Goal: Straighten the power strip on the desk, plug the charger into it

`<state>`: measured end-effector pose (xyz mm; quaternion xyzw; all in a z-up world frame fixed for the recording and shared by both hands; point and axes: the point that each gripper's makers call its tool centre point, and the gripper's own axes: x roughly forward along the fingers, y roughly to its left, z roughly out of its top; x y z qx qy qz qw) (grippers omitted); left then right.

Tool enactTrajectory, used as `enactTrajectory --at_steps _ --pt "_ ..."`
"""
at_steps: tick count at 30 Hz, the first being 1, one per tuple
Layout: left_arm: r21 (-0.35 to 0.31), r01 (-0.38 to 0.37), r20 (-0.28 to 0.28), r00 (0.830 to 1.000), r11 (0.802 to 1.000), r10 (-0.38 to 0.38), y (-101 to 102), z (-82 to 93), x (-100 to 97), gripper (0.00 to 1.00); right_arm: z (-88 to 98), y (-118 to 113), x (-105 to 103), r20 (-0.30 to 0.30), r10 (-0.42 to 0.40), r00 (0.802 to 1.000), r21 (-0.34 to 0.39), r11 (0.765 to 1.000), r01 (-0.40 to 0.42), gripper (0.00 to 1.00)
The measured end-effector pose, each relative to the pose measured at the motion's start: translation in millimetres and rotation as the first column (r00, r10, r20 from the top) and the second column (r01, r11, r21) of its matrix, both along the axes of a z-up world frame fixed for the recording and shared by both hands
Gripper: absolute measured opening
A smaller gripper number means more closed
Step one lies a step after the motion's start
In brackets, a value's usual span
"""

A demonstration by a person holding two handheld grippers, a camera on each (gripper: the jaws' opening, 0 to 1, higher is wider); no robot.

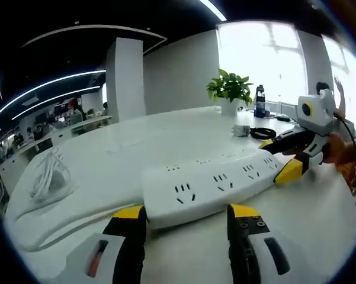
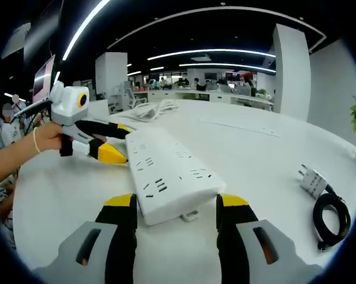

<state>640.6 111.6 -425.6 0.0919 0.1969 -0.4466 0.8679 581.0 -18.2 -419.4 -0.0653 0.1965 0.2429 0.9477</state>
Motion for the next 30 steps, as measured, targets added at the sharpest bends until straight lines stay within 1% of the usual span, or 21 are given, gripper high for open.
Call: enactTrajectory --at_steps 8,13,16,20,25,30 --pt "-0.003 -0.003 -0.003 1.0 1.0 0.003 1 0.3 0.2 0.55 -0.6 -1 0 0.002 0.014 1.0 -0.008 1.0 -0.013 0.53" --pt "0.005 -0.01 0.0 1.0 1.0 0.01 2 0.3 0.4 0.52 -1.1 -2 3 0.007 0.015 1.0 -0.015 1.0 -0.015 0.53" --pt "-0.002 -0.016 -0.001 1.0 1.0 0.016 1 0.5 0.2 0.51 -1.3 -3 5 0.01 0.013 1.0 -0.02 1.0 -0.012 0.53" --pt "-0.003 -0.032 -0.005 0.999 0.999 0.032 0 0.8 -0.9 0.51 -1.7 -5 6 0.013 0.012 1.0 -0.024 1.0 -0.012 0.53" --pt "0.001 -0.057 -0.007 0.998 0.998 0.057 -3 0.7 -2.8 0.51 -2.5 -8 10 0.022 0.014 1.0 -0.012 1.0 -0.014 0.52" --pt "-0.006 -0.08 -0.008 0.997 0.997 0.079 -5 0.8 -4.0 0.51 -2.8 -11 14 0.017 0.017 1.0 -0.007 1.0 -0.017 0.5"
